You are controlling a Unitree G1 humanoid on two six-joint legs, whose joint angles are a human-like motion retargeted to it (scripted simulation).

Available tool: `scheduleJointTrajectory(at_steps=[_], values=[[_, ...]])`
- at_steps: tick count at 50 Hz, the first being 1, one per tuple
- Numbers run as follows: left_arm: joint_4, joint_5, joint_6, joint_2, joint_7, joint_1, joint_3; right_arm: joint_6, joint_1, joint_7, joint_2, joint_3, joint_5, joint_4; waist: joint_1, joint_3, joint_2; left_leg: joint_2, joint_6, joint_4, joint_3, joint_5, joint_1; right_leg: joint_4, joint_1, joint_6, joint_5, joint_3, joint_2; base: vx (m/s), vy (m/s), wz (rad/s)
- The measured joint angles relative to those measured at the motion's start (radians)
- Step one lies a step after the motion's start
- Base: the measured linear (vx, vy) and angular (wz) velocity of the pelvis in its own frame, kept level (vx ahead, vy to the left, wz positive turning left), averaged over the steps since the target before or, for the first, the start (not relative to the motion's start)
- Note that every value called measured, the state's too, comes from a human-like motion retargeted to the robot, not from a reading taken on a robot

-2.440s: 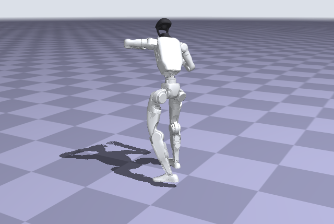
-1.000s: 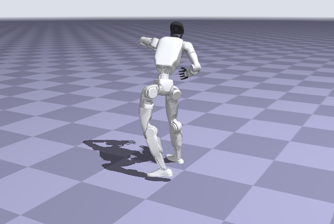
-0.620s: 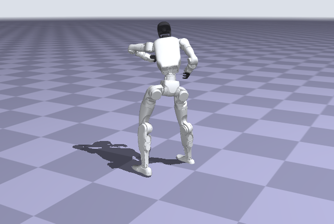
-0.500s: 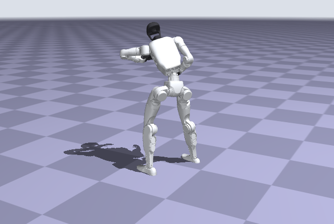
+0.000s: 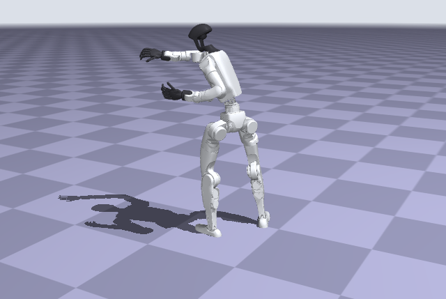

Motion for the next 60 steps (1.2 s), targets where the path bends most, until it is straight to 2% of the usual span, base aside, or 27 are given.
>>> scheduleJointTrajectory(at_steps=[2, 5, 10, 13, 16, 19, 21, 22, 24, 27, 30, 32, 35, 37, 38, 39, 40, 43, 45, 47, 48, 49, 50, 52, 55, 58, 60], values=[[0.012, 0.074, -0.002, 0.065, 0.023, 0.021, 0.027, 0.021, -0.081, 0.098, 0.082, 0.089, 0.085, 0.326, 0.084, 0.006, -0.008, -0.018, 0.025, 0.018, 0.026, -0.009, -0.008, 0.002, -0.016, 0.020, 0.025, 0.040, -0.033, 0.04, 0.06, -0.45], [-0.030, 0.180, 0.028, 0.089, 0.039, 0.051, 0.125, 0.051, -0.094, 0.041, 0.069, -0.057, 0.219, 0.442, 0.171, -0.010, 0.025, -0.039, 0.041, 0.043, 0.032, -0.019, -0.023, -0.025, -0.010, 0.061, 0.059, 0.054, -0.057, 0.08, 0.06, 0.03], [-0.104, 0.476, 0.129, 0.162, 0.200, -0.229, 0.227, -0.024, 0.248, -0.150, -0.097, -0.376, 0.266, -0.230, 0.086, -0.076, 0.043, -0.053, 0.006, 0.018, -0.038, 0.003, -0.002, -0.120, 0.089, 0.091, 0.123, -0.038, -0.021, 0.11, 0.04, 0.62], [0.071, 0.687, 0.233, 0.340, 0.335, -0.793, -0.029, -0.037, 0.637, -0.212, -0.097, -0.650, 0.266, -0.608, -0.038, -0.102, 0.026, -0.060, 0.002, -0.013, -0.097, 0.019, 0.012, -0.097, 0.120, 0.059, 0.124, -0.089, -0.019, 0.06, -0.02, 0.92], [0.574, 0.852, 0.335, 0.414, 0.379, -1.557, -0.567, -0.103, 1.044, -0.207, 0.011, -0.949, 0.240, -0.888, -0.224, -0.104, -0.005, -0.054, -0.026, -0.045, -0.185, 0.042, 0.010, -0.025, 0.136, 0.016, 0.109, -0.149, -0.014, 0.01, -0.04, 1.32], [1.359, 1.028, 0.441, 0.187, 0.382, -2.084, -1.047, -0.175, 1.379, -0.257, 0.088, -1.130, 0.262, -1.046, -0.427, -0.101, 0.007, -0.065, -0.038, -0.091, -0.286, 0.084, 0.000, 0.055, 0.132, -0.006, 0.120, -0.172, -0.018, -0.04, 0.12, 1.61], [1.782, 1.049, 0.451, 0.019, 0.326, -2.221, -1.162, -0.193, 1.515, -0.308, 0.128, -1.151, 0.278, -1.075, -0.538, -0.069, 0.016, -0.073, -0.038, -0.142, -0.325, 0.125, 0.014, 0.106, 0.111, -0.006, 0.142, -0.127, -0.028, -0.11, 0.21, 1.07], [1.894, 1.037, 0.440, -0.031, 0.301, -2.258, -1.152, -0.201, 1.569, -0.324, 0.143, -1.154, 0.287, -1.081, -0.576, -0.051, 0.015, -0.073, -0.038, -0.171, -0.332, 0.146, 0.025, 0.126, 0.094, -0.003, 0.157, -0.090, -0.031, -0.12, 0.17, 0.37], [1.834, 0.988, 0.396, -0.024, 0.307, -2.282, -1.051, -0.227, 1.670, -0.325, 0.159, -1.171, 0.326, -1.097, -0.604, -0.021, 0.000, -0.062, -0.038, -0.233, -0.310, 0.182, 0.048, 0.148, 0.049, 0.010, 0.188, -0.005, -0.033, -0.12, 0.07, -0.33], [1.400, 0.779, 0.297, 0.067, 0.427, -2.173, -0.885, -0.256, 1.804, -0.310, 0.183, -1.186, 0.405, -1.138, -0.548, -0.002, -0.021, 0.017, -0.029, -0.338, -0.229, 0.246, 0.072, 0.118, -0.021, 0.036, 0.208, 0.102, 0.027, -0.16, -0.32, -1.43], [0.914, 0.475, 0.121, 0.109, 0.501, -1.887, -0.724, -0.266, 1.857, -0.279, 0.228, -1.145, 0.475, -1.147, -0.466, 0.026, -0.069, 0.011, 0.043, -0.344, -0.115, 0.250, 0.076, 0.026, -0.057, 0.147, 0.221, 0.231, 0.035, -0.17, -0.12, -1.85], [0.640, 0.214, 0.032, 0.116, 0.339, -1.607, -0.570, -0.275, 1.823, -0.251, 0.270, -1.110, 0.522, -1.137, -0.421, 0.059, -0.096, 0.014, 0.059, -0.329, -0.032, 0.239, 0.089, -0.027, -0.060, 0.209, 0.206, 0.296, 0.036, -0.17, -0.06, -2.09], [0.357, -0.204, -0.050, 0.083, 0.155, -1.111, -0.338, -0.256, 1.684, -0.262, 0.318, -1.068, 0.457, -1.121, -0.376, 0.101, -0.123, 0.048, 0.056, -0.242, 0.096, 0.188, 0.084, -0.056, -0.052, 0.224, 0.166, 0.295, 0.017, -0.17, -0.05, -2.32], [0.330, -0.429, 0.031, 0.002, -0.039, -0.801, -0.193, -0.227, 1.555, -0.239, 0.316, -1.067, 0.325, -1.116, -0.353, 0.115, -0.140, 0.079, 0.067, -0.184, 0.179, 0.165, 0.066, -0.055, -0.050, 0.193, 0.150, 0.234, -0.013, -0.20, -0.05, -2.39], [0.328, -0.556, 0.018, -0.065, -0.060, -0.671, -0.148, -0.209, 1.492, -0.247, 0.309, -1.064, 0.269, -1.117, -0.337, 0.118, -0.151, 0.095, 0.077, -0.159, 0.221, 0.153, 0.058, -0.052, -0.052, 0.175, 0.144, 0.208, -0.029, -0.16, -0.05, -2.35], [0.410, -0.329, 0.019, -0.081, 0.128, -0.545, -0.107, -0.197, 1.438, -0.261, 0.284, -1.068, 0.223, -1.122, -0.330, 0.117, -0.160, 0.121, 0.101, -0.086, 0.257, 0.116, 0.030, 0.003, -0.073, 0.164, 0.123, 0.191, -0.059, -0.11, -0.05, -2.21], [0.534, 0.075, 0.027, -0.071, 0.421, -0.420, -0.067, -0.189, 1.388, -0.277, 0.251, -1.074, 0.182, -1.130, -0.329, 0.113, -0.168, 0.152, 0.133, 0.009, 0.289, 0.067, -0.006, 0.083, -0.103, 0.156, 0.095, 0.178, -0.096, -0.10, -0.07, -2.14], [0.535, -0.021, 0.011, -0.248, 0.440, -0.183, 0.035, -0.140, 1.238, -0.333, 0.148, -1.056, 0.129, -1.124, -0.262, 0.128, -0.199, 0.169, 0.138, -0.013, 0.421, 0.085, 0.010, 0.000, -0.113, 0.124, 0.080, 0.177, -0.109, -0.18, -0.14, -2.34], [0.447, -0.330, -0.015, -0.369, 0.241, -0.080, 0.089, -0.109, 1.176, -0.365, 0.034, -1.070, 0.102, -1.110, -0.193, 0.130, -0.198, 0.167, 0.114, -0.048, 0.508, 0.105, 0.033, -0.041, -0.118, 0.148, 0.052, 0.144, -0.121, -0.14, -0.20, -2.07], [0.510, 0.062, 0.040, -0.301, 0.352, 0.016, 0.150, -0.122, 1.156, -0.382, -0.069, -1.099, 0.112, -1.118, -0.163, 0.110, -0.171, 0.237, 0.085, 0.079, 0.564, 0.056, 0.005, -0.056, -0.095, 0.162, 0.016, 0.045, -0.124, -0.04, -0.25, -1.55], [0.493, 0.082, 0.038, -0.287, 0.352, 0.037, 0.175, -0.123, 1.154, -0.380, -0.102, -1.104, 0.117, -1.120, -0.150, 0.096, -0.165, 0.243, 0.076, 0.083, 0.595, 0.059, 0.007, -0.076, -0.090, 0.170, 0.020, -0.008, -0.131, -0.04, -0.28, -1.42], [0.385, -0.287, 0.032, -0.327, 0.125, 0.025, 0.197, -0.126, 1.158, -0.362, -0.116, -1.102, 0.139, -1.121, -0.139, 0.087, -0.160, 0.239, 0.059, 0.071, 0.628, 0.068, 0.017, -0.113, -0.081, 0.181, 0.046, -0.054, -0.132, -0.04, -0.29, -1.36], [0.233, -0.850, 0.024, -0.394, -0.216, -0.003, 0.217, -0.131, 1.165, -0.334, -0.119, -1.097, 0.170, -1.121, -0.129, 0.081, -0.155, 0.232, 0.038, 0.052, 0.661, 0.081, 0.031, -0.160, -0.070, 0.194, 0.083, -0.096, -0.131, -0.01, -0.31, -1.20], [0.257, -0.742, -0.015, -0.296, -0.165, -0.039, 0.285, -0.155, 1.216, -0.333, -0.124, -1.118, 0.230, -1.134, -0.159, 0.037, -0.121, 0.242, 0.036, 0.039, 0.700, 0.095, 0.048, -0.093, -0.112, 0.211, 0.109, -0.104, -0.156, 0.05, -0.32, -0.93], [0.245, -0.611, -0.051, -0.135, -0.277, -0.173, 0.398, -0.231, 1.344, -0.259, -0.087, -1.179, 0.289, -1.161, -0.265, 0.019, -0.055, 0.216, 0.018, -0.025, 0.744, 0.144, 0.111, -0.206, -0.076, 0.208, 0.178, -0.072, -0.120, 0.07, -0.28, -0.57], [0.217, -0.519, -0.061, 0.050, -0.199, -0.282, 0.468, -0.252, 1.507, -0.217, -0.021, -1.225, 0.346, -1.193, -0.422, -0.029, 0.043, 0.252, 0.013, -0.042, 0.786, 0.181, 0.180, -0.115, -0.101, 0.162, 0.128, -0.005, -0.108, 0.16, -0.24, -0.83], [0.221, -0.305, -0.050, 0.226, -0.104, -0.363, 0.464, -0.263, 1.621, -0.153, -0.005, -1.289, 0.399, -1.237, -0.542, -0.051, 0.090, 0.271, 0.038, -0.009, 0.804, 0.172, 0.210, 0.133, -0.198, 0.175, 0.041, 0.060, -0.184, 0.25, -0.22, -0.94]])
